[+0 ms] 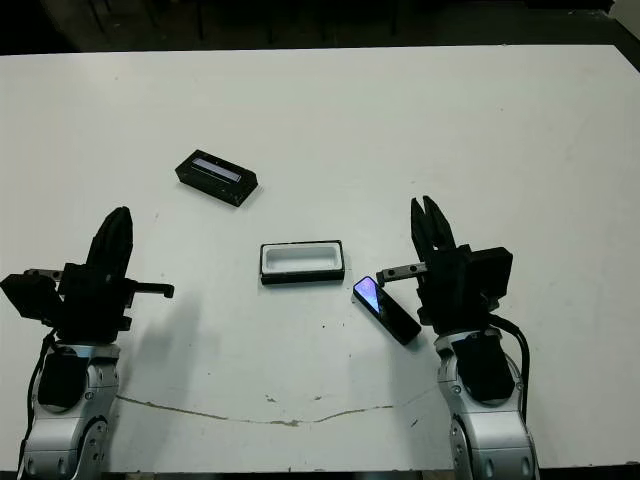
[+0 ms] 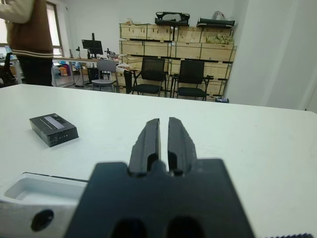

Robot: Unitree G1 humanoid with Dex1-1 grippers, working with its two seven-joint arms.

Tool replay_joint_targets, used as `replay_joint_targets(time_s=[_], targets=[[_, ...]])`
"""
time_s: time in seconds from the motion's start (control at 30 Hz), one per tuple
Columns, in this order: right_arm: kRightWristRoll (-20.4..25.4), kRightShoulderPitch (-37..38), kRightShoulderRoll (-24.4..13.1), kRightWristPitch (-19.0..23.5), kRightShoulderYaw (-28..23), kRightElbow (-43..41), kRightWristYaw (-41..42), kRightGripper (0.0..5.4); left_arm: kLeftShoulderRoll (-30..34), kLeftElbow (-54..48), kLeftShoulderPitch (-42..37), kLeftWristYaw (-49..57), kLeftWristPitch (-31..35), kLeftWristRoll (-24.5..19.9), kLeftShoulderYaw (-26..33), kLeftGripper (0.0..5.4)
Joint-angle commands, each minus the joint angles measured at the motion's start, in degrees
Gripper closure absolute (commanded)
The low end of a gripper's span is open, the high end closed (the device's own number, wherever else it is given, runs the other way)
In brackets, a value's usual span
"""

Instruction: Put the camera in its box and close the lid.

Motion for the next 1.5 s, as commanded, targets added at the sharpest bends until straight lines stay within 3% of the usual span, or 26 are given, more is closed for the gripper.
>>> replay_joint_targets(time_s=[0.03,0.37,0.5,0.57,0.77,0.9,1.1,1.37,1.5], targets=[[-0.49,0.47,-0.42,0.14,0.19,0.40,-0.09,5.40,0.40,0.53,0.77,-0.02,0.59,0.37,0.17,5.38],[0.41,1.23,-1.87,1.83,-0.39,-0.12,1.69,5.40,0.00,0.84,1.23,-0.15,0.21,0.34,-0.40,5.38],[3.60,1.38,-5.06,4.15,-2.53,-2.69,5.12,5.40,-0.11,0.40,1.78,0.12,0.61,0.28,-0.37,5.38],[3.97,1.86,-7.67,7.23,-3.81,-6.01,6.40,5.40,-0.13,0.38,1.94,0.06,0.64,0.22,-0.44,5.38],[14.44,3.71,-15.85,22.02,-9.92,-15.99,12.14,5.10,-0.07,0.90,1.84,-0.15,0.18,0.41,-0.78,5.40],[21.42,5.68,-19.90,26.26,-12.35,-17.79,16.64,4.48,-0.19,1.07,1.80,0.01,0.06,0.67,-1.04,5.40],[26.13,8.56,-22.10,26.06,-11.38,-14.56,21.67,3.40,-0.32,0.85,1.96,0.13,0.39,0.66,-1.25,5.40],[21.15,10.57,-22.10,18.54,-6.50,-7.11,25.08,2.00,-0.15,0.99,2.04,0.03,0.24,0.87,-1.28,5.40],[19.09,10.93,-22.10,16.90,-4.83,-5.22,24.99,1.31,-0.12,0.74,2.25,-0.05,0.45,0.70,-1.35,5.40]])
